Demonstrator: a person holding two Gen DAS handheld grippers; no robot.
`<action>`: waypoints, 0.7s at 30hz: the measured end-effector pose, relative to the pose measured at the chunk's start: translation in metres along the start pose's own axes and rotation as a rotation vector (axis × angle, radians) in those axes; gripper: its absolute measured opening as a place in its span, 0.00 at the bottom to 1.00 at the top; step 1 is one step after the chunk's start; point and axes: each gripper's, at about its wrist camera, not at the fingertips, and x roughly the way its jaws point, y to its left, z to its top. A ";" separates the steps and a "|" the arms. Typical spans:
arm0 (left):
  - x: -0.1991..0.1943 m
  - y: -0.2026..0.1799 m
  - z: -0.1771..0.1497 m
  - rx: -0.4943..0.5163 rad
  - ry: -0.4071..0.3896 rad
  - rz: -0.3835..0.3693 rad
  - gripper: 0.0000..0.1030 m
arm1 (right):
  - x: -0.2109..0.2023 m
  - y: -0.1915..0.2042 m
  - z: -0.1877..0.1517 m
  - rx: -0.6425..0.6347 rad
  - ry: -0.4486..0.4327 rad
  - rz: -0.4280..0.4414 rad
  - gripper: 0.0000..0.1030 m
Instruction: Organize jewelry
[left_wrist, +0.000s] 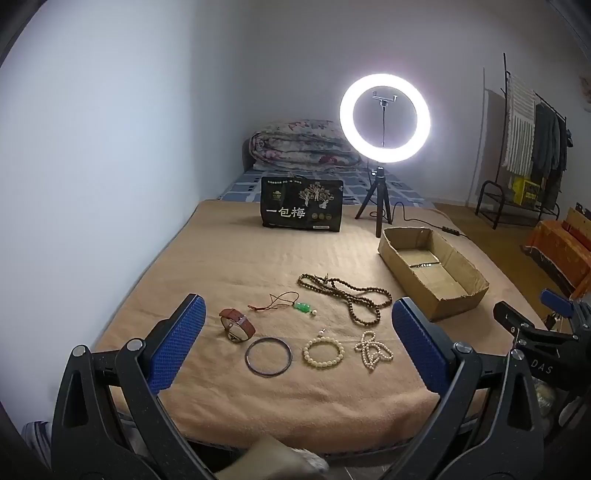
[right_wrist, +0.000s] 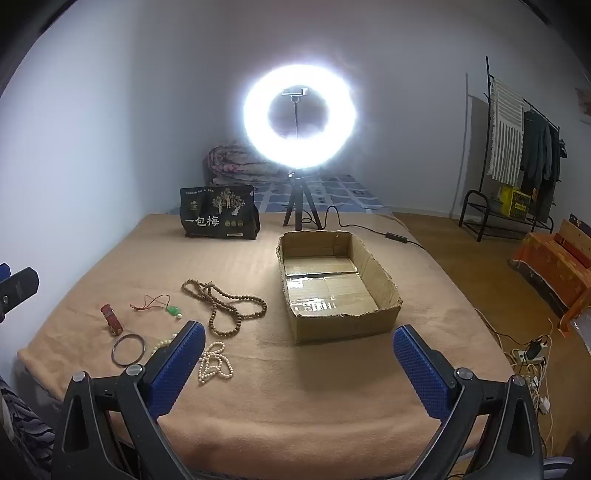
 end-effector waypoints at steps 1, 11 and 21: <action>0.000 0.000 0.000 0.001 0.002 -0.002 1.00 | 0.001 0.000 0.000 0.000 0.002 0.000 1.00; -0.003 0.003 0.006 -0.004 -0.005 0.003 1.00 | 0.003 -0.005 0.003 0.006 0.017 -0.001 1.00; -0.006 0.001 0.008 -0.012 -0.010 0.000 1.00 | 0.005 0.001 0.000 0.006 0.026 -0.001 1.00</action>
